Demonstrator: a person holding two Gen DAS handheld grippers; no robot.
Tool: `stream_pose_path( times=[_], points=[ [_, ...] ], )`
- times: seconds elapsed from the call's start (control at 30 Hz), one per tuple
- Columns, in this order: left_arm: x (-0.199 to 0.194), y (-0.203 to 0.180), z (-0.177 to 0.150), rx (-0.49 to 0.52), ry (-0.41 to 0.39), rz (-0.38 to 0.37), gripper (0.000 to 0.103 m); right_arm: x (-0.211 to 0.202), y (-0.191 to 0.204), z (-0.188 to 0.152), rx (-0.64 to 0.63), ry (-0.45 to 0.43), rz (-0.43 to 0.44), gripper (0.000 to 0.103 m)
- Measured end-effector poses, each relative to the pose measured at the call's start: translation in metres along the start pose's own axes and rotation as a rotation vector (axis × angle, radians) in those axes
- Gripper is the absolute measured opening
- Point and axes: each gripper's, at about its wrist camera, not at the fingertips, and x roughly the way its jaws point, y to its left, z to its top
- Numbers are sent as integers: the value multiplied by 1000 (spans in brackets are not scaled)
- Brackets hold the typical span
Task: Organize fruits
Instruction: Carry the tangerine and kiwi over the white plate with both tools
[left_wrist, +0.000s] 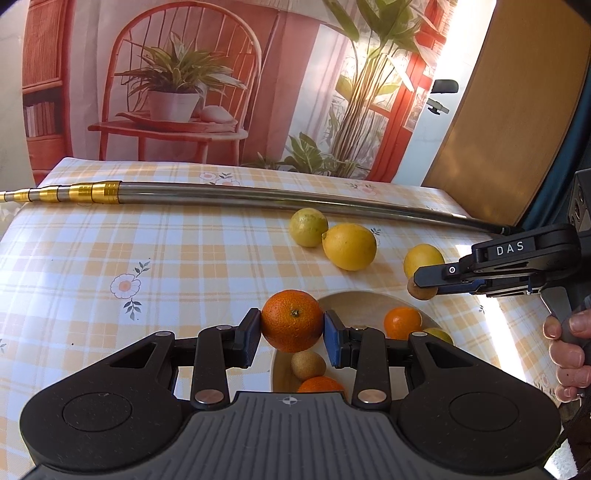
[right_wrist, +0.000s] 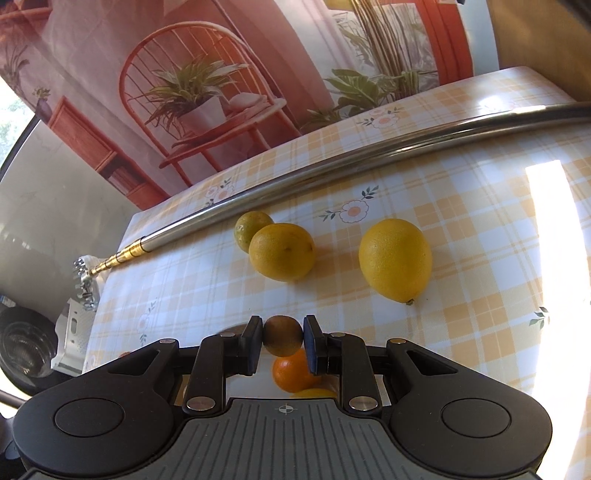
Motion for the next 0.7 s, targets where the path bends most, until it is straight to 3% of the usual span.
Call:
stream_pose_path(
  times=[0.3, 0.7],
  points=[
    [-19, -8, -16, 1, 15, -13, 38, -37, 20, -43, -213, -80, -14, 22],
    [-10, -15, -10, 51, 23, 1, 38, -49, 16, -62, -222, -113, 17, 22]
  ],
)
